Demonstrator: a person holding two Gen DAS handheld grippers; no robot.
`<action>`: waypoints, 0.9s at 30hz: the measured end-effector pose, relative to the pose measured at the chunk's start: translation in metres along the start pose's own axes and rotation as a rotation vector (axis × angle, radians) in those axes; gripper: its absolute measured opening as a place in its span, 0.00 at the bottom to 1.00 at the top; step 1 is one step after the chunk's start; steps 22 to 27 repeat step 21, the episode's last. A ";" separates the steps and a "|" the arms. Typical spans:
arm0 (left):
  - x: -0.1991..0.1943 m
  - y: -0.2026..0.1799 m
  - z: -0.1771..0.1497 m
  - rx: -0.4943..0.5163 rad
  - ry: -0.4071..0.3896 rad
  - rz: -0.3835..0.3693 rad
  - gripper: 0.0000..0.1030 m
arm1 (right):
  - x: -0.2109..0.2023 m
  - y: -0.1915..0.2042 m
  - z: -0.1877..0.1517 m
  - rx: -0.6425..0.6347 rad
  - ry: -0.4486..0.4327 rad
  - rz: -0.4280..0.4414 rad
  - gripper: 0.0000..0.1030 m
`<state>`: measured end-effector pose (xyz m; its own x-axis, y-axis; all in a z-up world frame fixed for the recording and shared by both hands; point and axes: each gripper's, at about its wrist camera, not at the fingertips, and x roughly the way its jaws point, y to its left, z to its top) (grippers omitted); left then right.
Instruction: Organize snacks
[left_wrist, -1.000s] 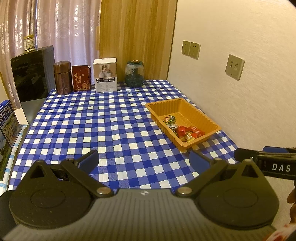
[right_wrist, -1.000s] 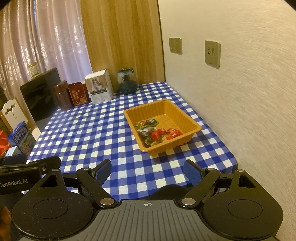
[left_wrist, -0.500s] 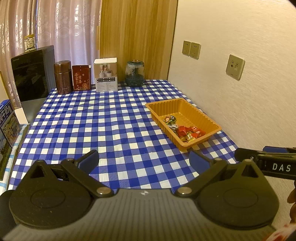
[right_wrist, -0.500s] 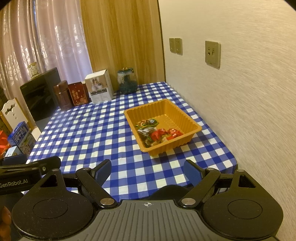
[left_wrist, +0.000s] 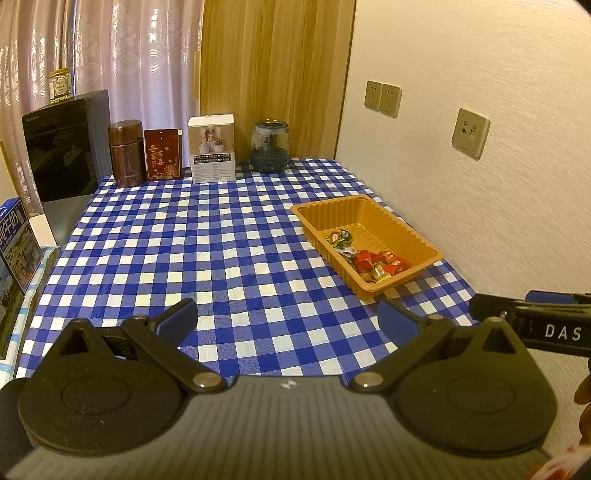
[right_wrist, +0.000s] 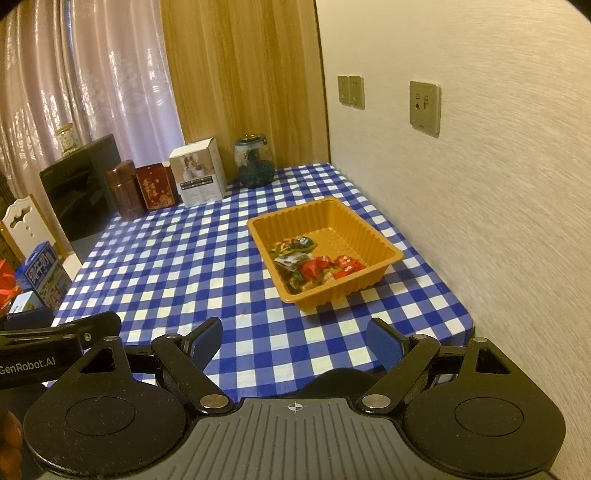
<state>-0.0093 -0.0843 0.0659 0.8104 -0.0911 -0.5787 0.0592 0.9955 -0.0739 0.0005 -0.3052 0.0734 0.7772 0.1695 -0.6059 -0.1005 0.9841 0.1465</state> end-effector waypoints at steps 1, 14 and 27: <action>0.000 0.000 0.000 0.000 0.000 0.000 1.00 | 0.000 0.000 0.000 0.000 0.001 0.000 0.82; 0.001 0.001 -0.001 -0.001 0.004 0.001 1.00 | 0.000 0.000 -0.001 0.001 0.003 0.000 0.82; 0.001 0.002 -0.005 -0.005 -0.020 0.006 1.00 | 0.000 0.000 -0.001 0.002 0.002 0.000 0.82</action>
